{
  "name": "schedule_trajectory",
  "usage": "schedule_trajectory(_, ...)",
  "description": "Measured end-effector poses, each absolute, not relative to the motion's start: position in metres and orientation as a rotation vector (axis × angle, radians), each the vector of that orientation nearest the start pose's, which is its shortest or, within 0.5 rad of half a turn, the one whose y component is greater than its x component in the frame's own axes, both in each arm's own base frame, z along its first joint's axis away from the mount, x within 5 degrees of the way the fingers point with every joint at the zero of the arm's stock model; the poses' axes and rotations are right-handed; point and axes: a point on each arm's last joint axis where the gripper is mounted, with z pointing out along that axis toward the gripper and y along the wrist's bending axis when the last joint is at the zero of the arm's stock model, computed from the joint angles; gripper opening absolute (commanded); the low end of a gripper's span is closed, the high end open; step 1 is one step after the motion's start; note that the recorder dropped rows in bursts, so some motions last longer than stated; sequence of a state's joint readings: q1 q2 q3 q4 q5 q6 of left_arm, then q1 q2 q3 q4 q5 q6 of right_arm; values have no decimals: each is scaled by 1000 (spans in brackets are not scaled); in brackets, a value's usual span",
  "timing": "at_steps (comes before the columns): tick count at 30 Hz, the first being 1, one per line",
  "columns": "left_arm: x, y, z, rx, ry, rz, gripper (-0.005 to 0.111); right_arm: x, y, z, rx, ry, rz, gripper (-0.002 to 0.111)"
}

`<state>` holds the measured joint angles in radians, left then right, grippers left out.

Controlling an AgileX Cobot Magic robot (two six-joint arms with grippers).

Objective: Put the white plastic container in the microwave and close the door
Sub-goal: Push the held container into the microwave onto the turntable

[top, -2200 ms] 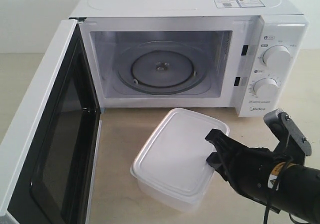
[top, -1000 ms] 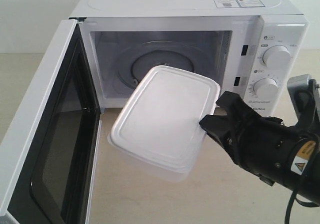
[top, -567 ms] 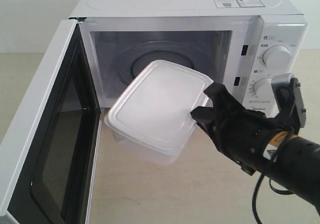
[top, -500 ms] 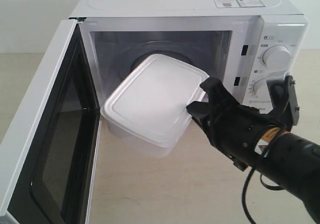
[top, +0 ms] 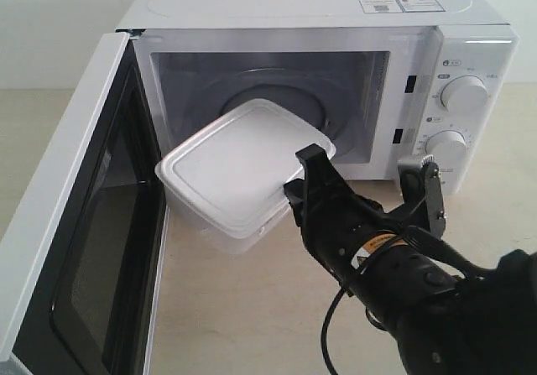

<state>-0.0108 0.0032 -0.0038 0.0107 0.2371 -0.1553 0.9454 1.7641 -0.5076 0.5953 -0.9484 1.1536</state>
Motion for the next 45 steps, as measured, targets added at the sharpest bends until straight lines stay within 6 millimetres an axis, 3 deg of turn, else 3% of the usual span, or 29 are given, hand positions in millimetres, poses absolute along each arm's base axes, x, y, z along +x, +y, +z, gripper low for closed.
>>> schedule_trajectory(10,56,0,193,-117,1717,-113,4,212,211,151,927,1772,1141,0)
schedule_trajectory(26,56,0,193,-117,1717,-113,4,244,245,155,958,1707,1107,0)
schedule_trajectory(36,56,0,193,-117,1717,-113,4,265,262,149,1106,1624,1078,0)
schedule_trajectory(45,56,0,193,-117,1717,-113,4,296,250,158,1144,1530,1024,0)
